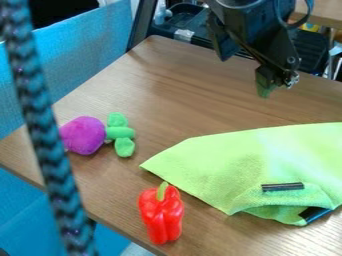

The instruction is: Unfold the cloth from bottom right to top left

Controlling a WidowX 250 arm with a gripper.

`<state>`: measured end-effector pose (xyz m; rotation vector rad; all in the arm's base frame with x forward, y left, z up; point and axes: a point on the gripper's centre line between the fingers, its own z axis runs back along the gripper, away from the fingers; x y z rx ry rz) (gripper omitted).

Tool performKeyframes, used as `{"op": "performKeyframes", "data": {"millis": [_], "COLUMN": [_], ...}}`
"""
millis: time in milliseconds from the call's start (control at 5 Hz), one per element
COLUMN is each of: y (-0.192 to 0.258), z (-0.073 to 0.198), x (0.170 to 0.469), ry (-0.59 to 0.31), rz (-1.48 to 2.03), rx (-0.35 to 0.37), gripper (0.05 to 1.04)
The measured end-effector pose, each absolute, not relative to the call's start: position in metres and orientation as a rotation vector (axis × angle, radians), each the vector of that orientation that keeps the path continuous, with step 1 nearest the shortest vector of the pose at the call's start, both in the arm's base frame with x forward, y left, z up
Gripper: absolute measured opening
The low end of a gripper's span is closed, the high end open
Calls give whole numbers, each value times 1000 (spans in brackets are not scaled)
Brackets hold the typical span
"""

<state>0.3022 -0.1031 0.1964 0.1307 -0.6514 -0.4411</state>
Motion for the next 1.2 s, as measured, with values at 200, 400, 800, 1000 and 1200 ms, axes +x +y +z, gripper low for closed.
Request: {"op": "performKeyframes", "data": {"millis": [200, 400, 800, 1000, 1200], "y": [-103, -117, -147, -155, -162], "z": [187, 173, 142, 132, 115], "x": [302, 304, 311, 315, 314], "ry": [-621, -606, -580, -575, -532], "rz": [-445, -501, -601, -637, -676], "rx": [135, 130, 69, 9, -28], "gripper": [1000, 1001, 1000, 1000, 1000]}}
